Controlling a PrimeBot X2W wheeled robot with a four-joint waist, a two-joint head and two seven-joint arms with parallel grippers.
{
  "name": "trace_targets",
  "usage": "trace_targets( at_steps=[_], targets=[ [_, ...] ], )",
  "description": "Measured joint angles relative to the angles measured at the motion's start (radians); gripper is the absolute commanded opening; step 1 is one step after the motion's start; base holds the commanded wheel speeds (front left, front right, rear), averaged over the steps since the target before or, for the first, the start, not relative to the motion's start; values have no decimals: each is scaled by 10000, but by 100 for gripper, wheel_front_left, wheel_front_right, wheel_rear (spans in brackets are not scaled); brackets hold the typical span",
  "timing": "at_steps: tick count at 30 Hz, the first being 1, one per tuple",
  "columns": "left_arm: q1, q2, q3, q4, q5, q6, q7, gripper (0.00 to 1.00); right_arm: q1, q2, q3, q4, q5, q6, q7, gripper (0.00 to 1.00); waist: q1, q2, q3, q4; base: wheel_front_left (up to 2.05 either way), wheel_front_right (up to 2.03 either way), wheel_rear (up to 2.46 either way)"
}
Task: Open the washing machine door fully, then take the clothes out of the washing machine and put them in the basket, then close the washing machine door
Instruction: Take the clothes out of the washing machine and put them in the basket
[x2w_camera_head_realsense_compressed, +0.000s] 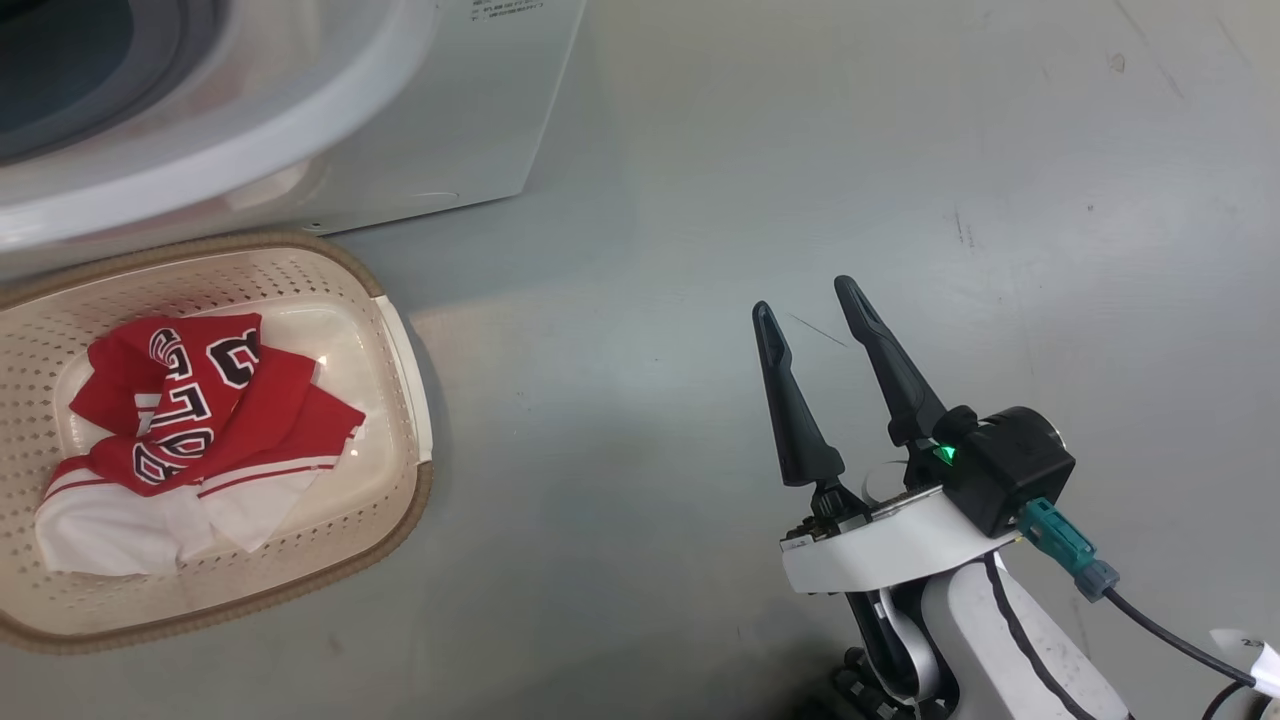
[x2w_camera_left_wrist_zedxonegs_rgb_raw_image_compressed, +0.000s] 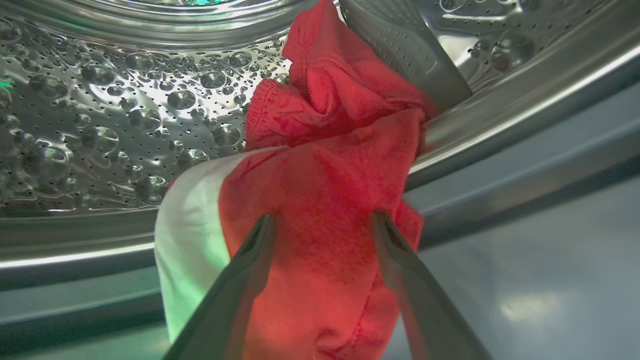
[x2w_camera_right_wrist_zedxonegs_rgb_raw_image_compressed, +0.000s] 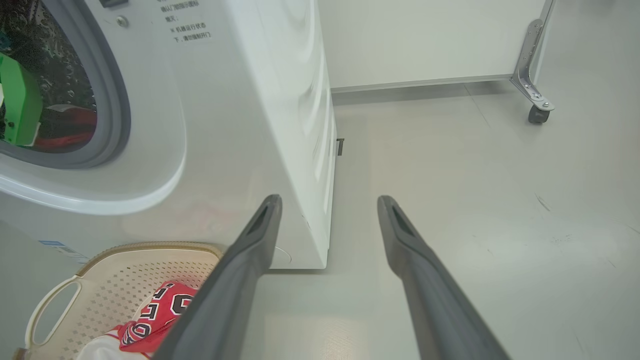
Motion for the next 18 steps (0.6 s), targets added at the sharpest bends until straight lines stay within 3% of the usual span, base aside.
trace_targets(
  at_steps=[18],
  targets=[
    [-715, 219, -272, 470, 504, -77, 357, 100, -1, 4, -224, 2, 0, 0, 0, 100, 0, 0, 136, -70, 0, 0, 0]
  ],
)
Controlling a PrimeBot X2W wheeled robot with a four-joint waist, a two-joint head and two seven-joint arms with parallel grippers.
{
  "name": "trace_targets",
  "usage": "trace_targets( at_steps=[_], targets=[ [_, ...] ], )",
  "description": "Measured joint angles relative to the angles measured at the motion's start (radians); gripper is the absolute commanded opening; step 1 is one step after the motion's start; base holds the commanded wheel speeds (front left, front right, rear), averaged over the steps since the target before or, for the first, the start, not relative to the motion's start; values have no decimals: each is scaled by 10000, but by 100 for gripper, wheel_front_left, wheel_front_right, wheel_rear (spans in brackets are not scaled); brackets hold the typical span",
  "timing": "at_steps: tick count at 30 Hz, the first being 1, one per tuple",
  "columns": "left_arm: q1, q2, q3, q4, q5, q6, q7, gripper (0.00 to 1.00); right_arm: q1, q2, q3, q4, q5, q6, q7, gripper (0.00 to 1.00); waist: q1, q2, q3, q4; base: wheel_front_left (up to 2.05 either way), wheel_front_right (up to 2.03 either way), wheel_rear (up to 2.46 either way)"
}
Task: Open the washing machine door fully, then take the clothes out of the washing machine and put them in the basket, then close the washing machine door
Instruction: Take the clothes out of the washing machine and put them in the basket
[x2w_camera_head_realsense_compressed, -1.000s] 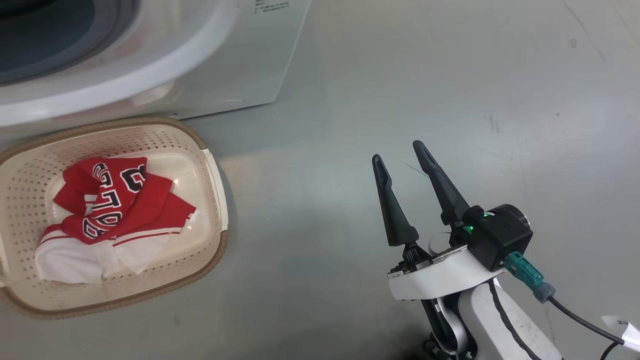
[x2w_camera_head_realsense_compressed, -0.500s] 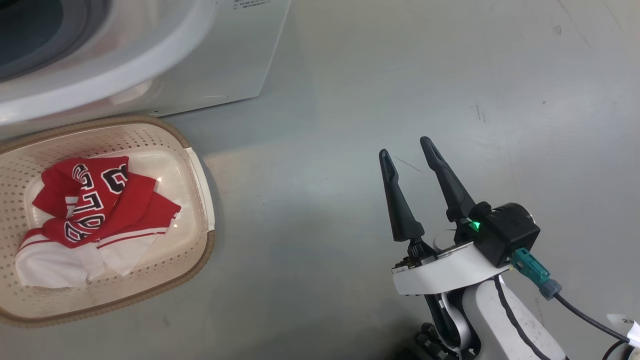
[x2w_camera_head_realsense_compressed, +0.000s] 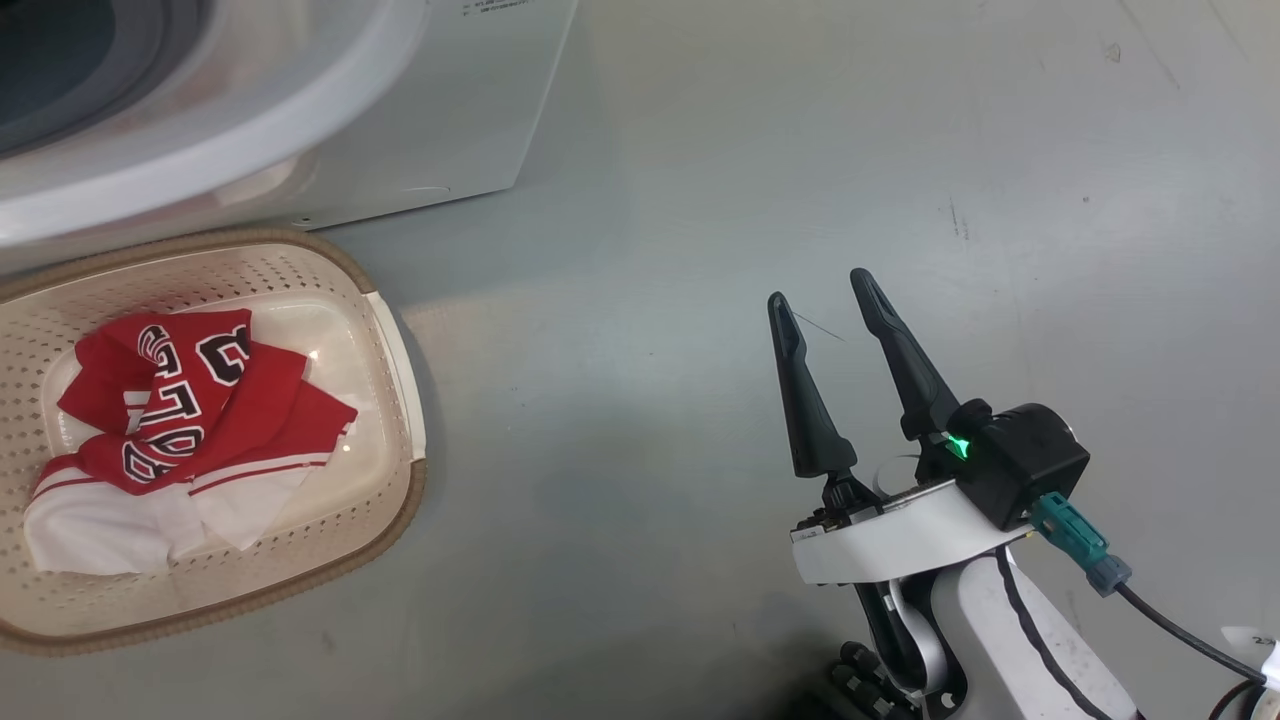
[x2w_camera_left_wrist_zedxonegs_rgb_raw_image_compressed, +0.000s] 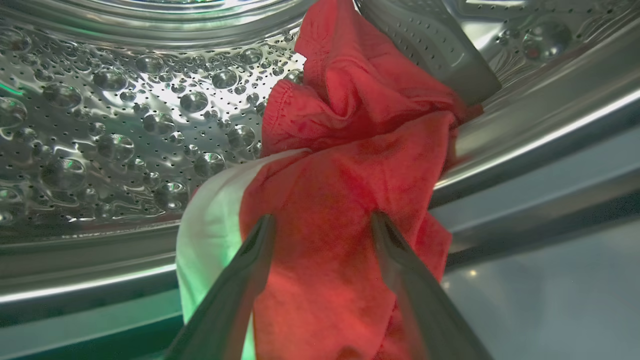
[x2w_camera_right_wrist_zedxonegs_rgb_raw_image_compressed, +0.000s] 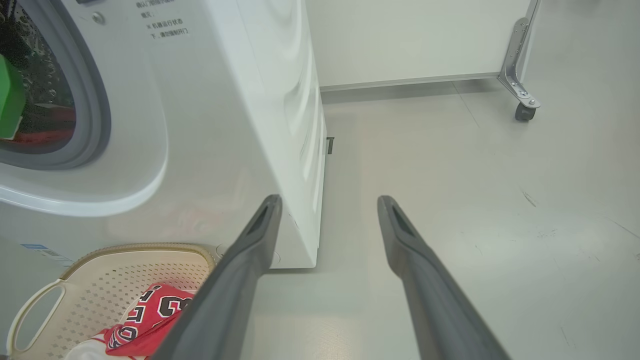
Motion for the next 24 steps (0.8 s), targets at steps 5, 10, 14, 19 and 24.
trace_targets(
  at_steps=[5, 10, 14, 19, 24],
  targets=[
    [-133, -100, 109, 217, -226, -4, 113, 0, -9, 0, -48, 2, 0, 0, 0, 100, 0, 0, 12, 0, 0, 0, 0],
    [-146, -178, 98, 316, -272, -10, 113, 0, -35, 0, -86, 2, 0, 0, 0, 100, 0, 0, 4, 10, 0, 0, 0],
    [-170, -190, 90, 405, -272, -8, -21, 0, -91, 2, -127, 17, 0, 0, 0, 100, 0, 0, -31, 32, 0, 0, 0],
    [-169, -351, 50, 518, -274, -8, -571, 0, -99, 0, -272, 105, -4, 0, 0, 100, 0, 0, -207, 110, 0, 0, 0],
    [-169, -754, -13, 514, -309, -10, -1141, 0, -100, 2, -437, 201, -35, 0, 0, 100, 0, 0, -436, 203, 0, 0, 0]
  ],
)
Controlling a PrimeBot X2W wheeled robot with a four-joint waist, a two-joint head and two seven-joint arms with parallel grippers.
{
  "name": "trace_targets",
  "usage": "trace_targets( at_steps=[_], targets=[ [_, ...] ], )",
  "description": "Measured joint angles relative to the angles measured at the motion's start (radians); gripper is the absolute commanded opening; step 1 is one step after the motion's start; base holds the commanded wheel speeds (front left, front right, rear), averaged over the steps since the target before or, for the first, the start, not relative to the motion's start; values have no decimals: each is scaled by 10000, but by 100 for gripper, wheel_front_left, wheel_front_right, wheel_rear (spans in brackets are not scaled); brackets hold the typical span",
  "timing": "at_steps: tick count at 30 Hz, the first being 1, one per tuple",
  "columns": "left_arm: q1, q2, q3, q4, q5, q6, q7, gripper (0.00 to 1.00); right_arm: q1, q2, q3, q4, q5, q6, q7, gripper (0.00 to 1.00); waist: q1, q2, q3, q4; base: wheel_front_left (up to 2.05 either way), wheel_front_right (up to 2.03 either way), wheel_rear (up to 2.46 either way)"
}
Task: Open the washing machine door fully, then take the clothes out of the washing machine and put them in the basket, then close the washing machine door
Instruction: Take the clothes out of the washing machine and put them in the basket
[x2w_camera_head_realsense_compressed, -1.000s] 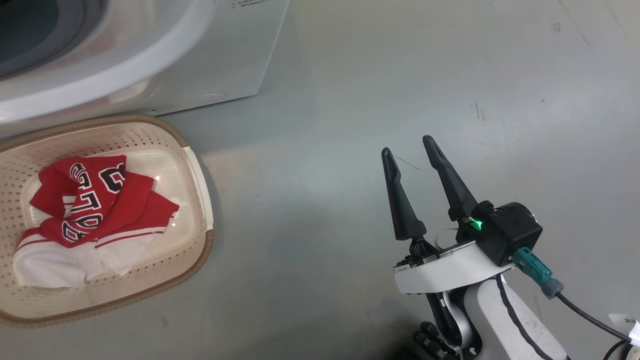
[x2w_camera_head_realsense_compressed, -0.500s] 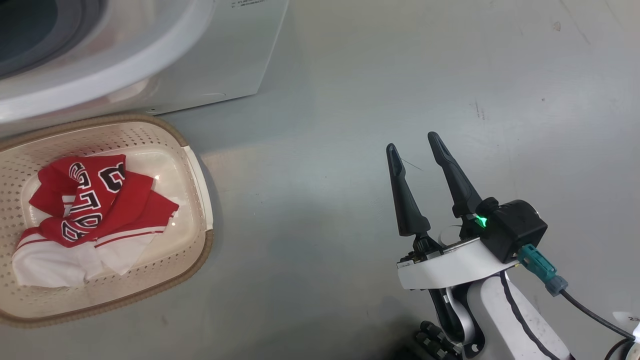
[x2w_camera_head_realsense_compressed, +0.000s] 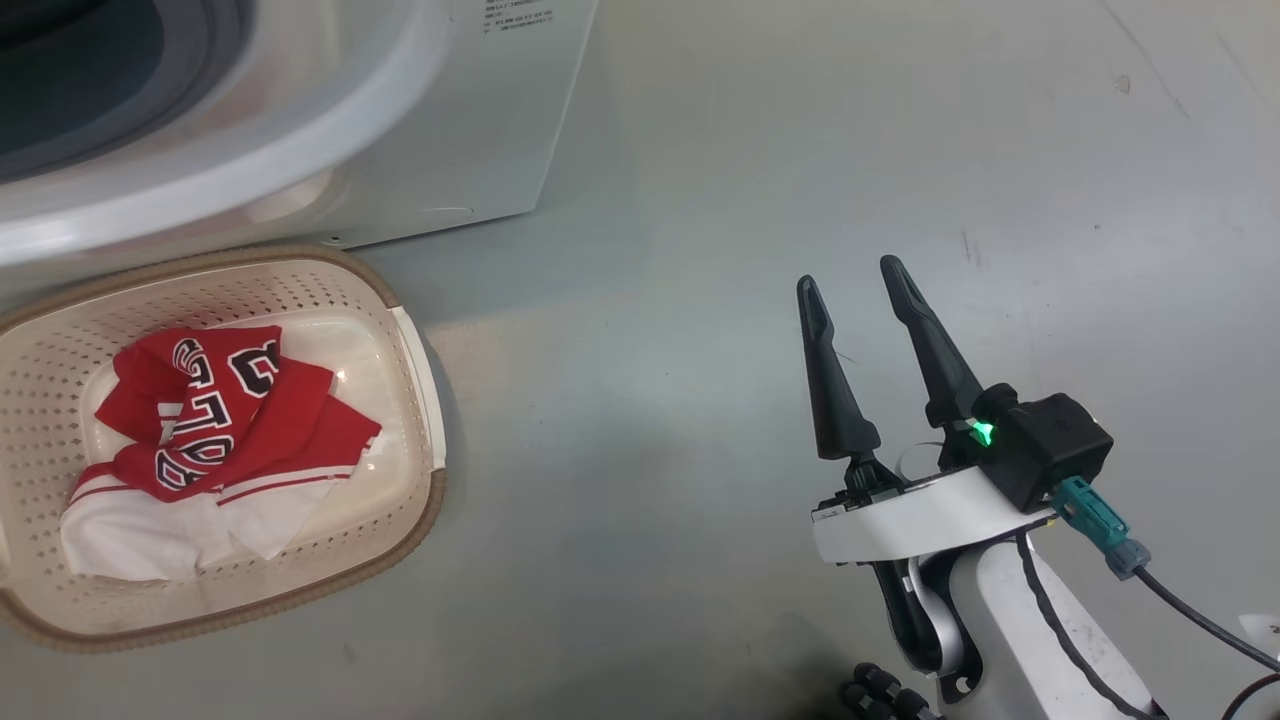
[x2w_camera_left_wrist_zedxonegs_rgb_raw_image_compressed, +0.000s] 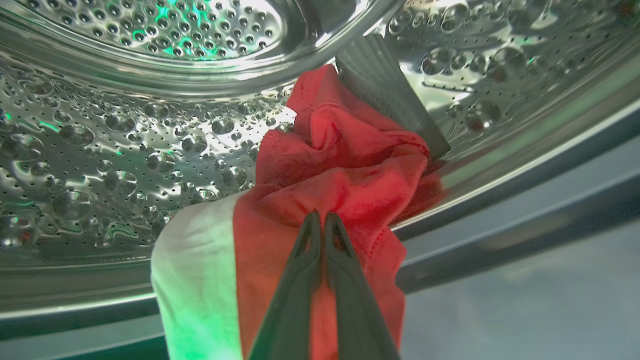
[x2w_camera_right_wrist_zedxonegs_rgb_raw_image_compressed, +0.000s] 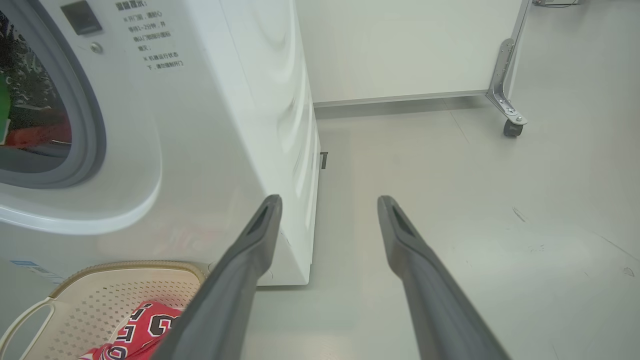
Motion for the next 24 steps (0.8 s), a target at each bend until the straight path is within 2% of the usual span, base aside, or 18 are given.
trace_targets(
  at_steps=[12, 24],
  targets=[
    [103, -1041, -56, 205, -523, -119, -1507, 0, 2, -2, -474, 257, -236, 0, 0, 100, 0, 0, -820, 439, 0, 0, 0],
    [1152, -2008, -56, 483, -1172, -336, -3285, 0, 281, -6, -920, 550, -550, 0, 0, 100, 0, 0, -1762, 1144, 0, 0, 0]
  ],
)
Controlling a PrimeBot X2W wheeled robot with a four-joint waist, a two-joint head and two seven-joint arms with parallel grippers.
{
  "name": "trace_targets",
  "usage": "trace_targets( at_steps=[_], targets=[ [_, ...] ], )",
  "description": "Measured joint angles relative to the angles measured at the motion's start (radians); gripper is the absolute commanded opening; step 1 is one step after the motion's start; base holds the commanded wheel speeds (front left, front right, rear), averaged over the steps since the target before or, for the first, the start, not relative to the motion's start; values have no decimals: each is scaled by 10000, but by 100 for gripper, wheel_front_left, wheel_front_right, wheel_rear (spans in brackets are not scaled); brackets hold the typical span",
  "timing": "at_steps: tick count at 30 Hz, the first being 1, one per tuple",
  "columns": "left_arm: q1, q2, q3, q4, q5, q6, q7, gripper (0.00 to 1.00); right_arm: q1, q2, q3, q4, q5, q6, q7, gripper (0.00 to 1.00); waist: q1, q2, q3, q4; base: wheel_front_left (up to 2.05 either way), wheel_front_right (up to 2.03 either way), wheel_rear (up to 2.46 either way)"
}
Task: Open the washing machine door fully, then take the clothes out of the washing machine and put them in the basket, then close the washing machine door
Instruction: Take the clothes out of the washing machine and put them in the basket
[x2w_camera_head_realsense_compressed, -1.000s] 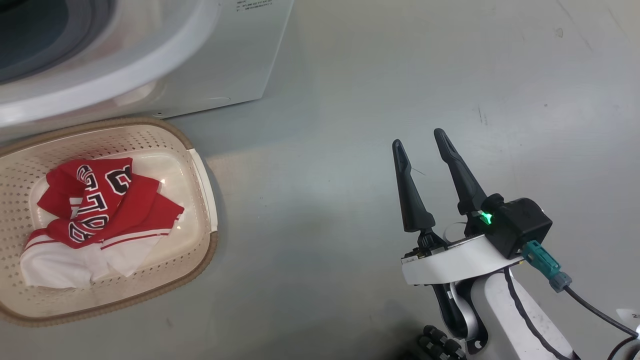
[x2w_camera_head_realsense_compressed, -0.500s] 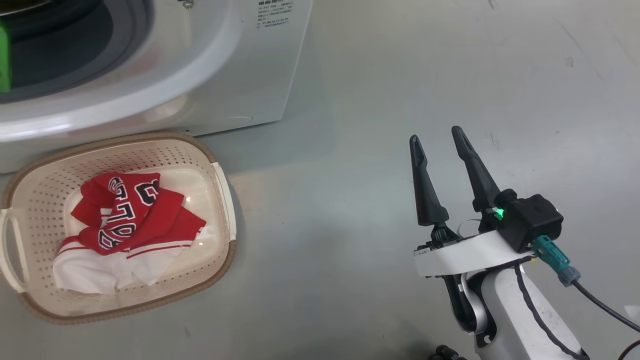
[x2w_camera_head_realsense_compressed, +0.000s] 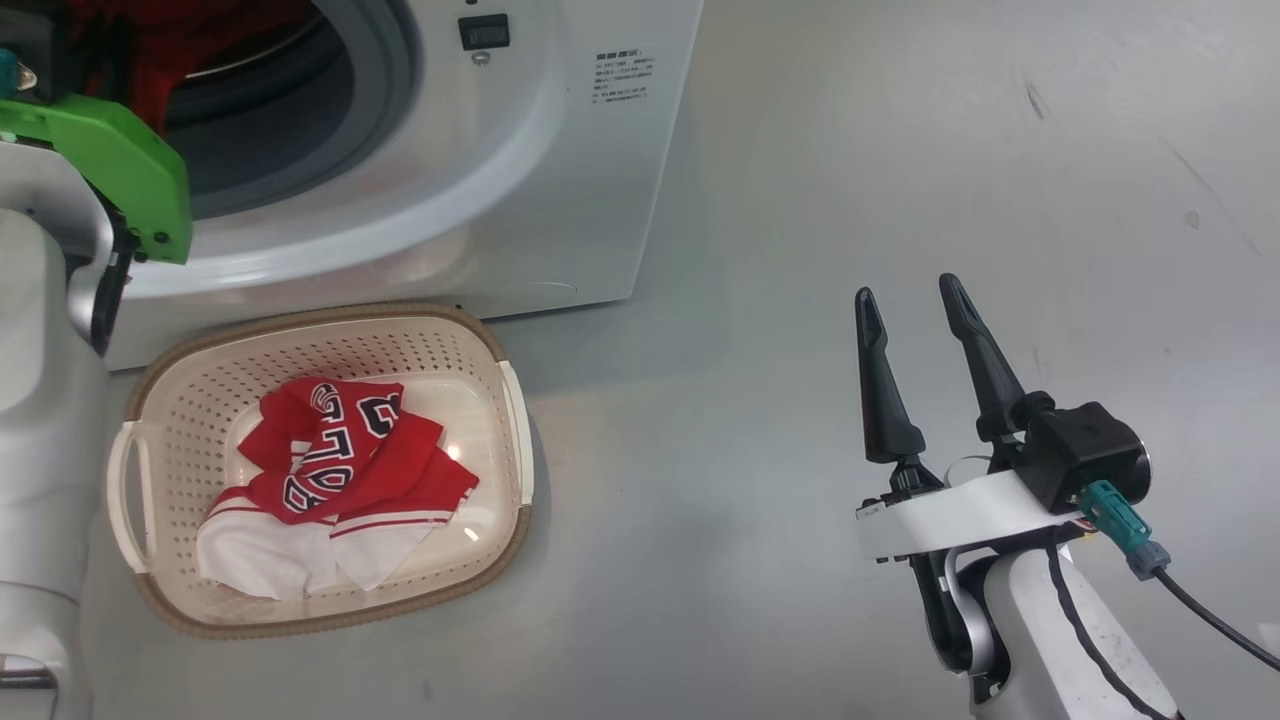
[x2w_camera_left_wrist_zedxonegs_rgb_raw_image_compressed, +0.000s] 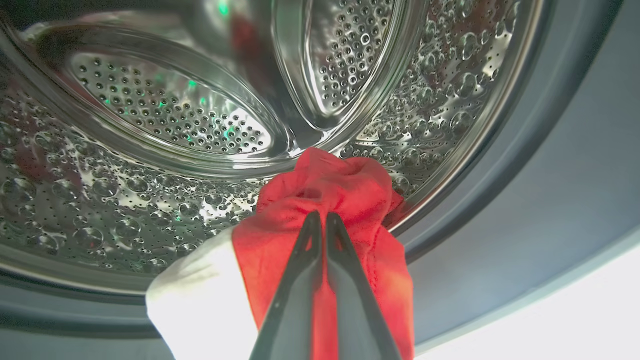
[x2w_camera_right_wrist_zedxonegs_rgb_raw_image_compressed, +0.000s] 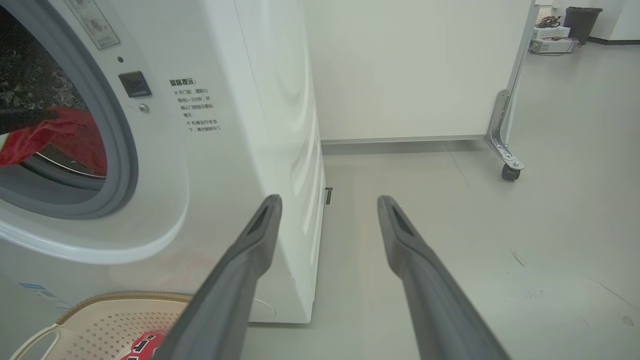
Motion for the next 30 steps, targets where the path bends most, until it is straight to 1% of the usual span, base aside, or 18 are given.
trace_targets(
  at_steps=[8, 17, 20, 25, 30],
  targets=[
    [512, -497, -59, 46, -311, -94, -1043, 0, 266, 0, -267, 161, -123, 0, 0, 100, 0, 0, -645, 529, 0, 0, 0],
    [1570, -591, 50, 58, -848, -180, -2255, 0, 714, 0, -453, 403, -163, 0, 0, 100, -1, 0, -1510, 972, 0, 0, 0],
    [1925, -656, 169, -36, -1078, -182, -2343, 0, 965, 2, -508, 508, -165, 2, 0, 100, -1, 0, -1800, 1092, 0, 0, 0],
    [2399, -625, 247, -420, -1108, -184, -2447, 0, 1177, 4, -564, 621, -194, 23, 0, 100, -1, 0, -2263, 1263, 0, 0, 0],
    [2840, -623, 293, -1047, -1183, -188, -2464, 0, 1407, 4, -698, 704, -211, 153, 0, 100, -1, 0, -2693, 1399, 0, 0, 0]
  ],
)
